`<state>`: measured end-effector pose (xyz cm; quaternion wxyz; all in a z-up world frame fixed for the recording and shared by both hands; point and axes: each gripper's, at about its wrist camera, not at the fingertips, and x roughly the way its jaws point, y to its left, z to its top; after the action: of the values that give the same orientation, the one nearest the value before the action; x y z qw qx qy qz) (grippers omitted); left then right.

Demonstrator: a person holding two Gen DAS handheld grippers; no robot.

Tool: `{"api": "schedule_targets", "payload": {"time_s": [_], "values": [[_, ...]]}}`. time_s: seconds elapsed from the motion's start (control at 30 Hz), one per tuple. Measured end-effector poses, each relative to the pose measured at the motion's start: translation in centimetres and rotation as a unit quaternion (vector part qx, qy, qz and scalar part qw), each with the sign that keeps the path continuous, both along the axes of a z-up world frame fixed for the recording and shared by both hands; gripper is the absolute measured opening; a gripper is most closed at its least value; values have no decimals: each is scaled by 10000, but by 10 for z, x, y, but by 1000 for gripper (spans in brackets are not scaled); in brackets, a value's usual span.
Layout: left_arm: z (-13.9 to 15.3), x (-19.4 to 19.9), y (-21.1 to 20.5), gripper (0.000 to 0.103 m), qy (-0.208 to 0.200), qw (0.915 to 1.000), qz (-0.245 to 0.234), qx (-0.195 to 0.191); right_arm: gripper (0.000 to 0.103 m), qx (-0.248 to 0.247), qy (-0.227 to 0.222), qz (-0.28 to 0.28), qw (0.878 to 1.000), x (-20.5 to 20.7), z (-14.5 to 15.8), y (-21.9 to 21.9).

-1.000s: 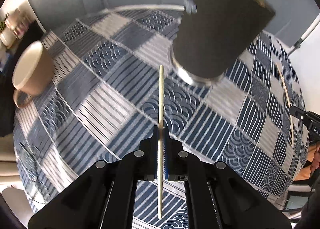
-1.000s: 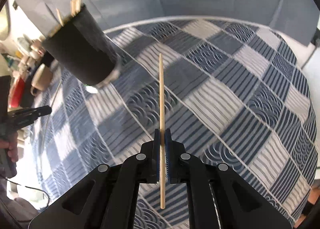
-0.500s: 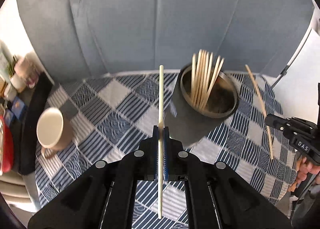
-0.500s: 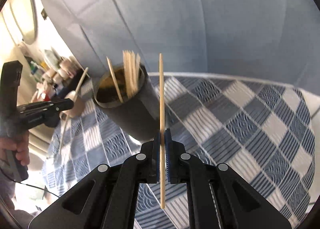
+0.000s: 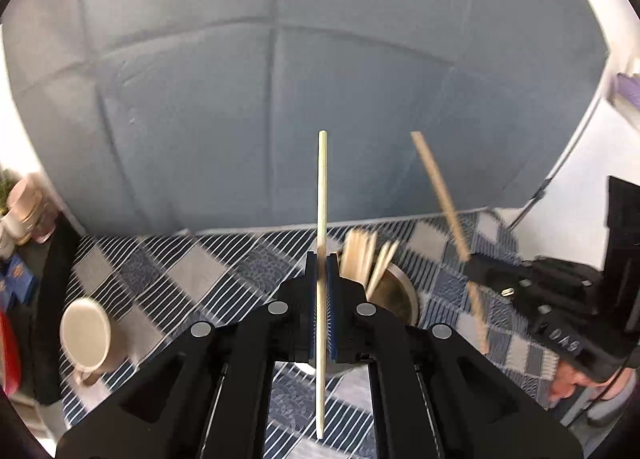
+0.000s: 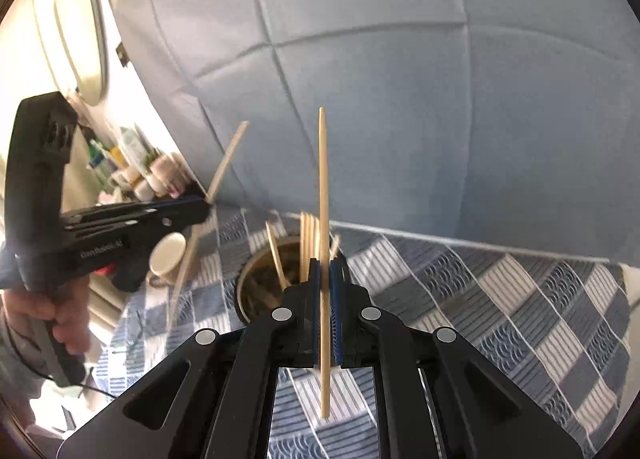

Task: Organize utensils
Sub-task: 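Raise both held sticks upright over the black holder's opening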

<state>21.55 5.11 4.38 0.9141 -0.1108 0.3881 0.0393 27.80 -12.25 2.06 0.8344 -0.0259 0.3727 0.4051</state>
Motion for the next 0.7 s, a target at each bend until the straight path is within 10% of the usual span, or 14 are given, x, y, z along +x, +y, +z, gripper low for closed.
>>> {"api": "schedule_targets", "payload": {"time_s": [0.37,0.7], "values": [[1,23,5,5,-1132,9922,-126,-512,5,945,-193,207,9951,21,-9,18],[-24,29,9,5,-1375,9874,-188,-762,5,1534,-127,151,9880,30,-32,31]]}}
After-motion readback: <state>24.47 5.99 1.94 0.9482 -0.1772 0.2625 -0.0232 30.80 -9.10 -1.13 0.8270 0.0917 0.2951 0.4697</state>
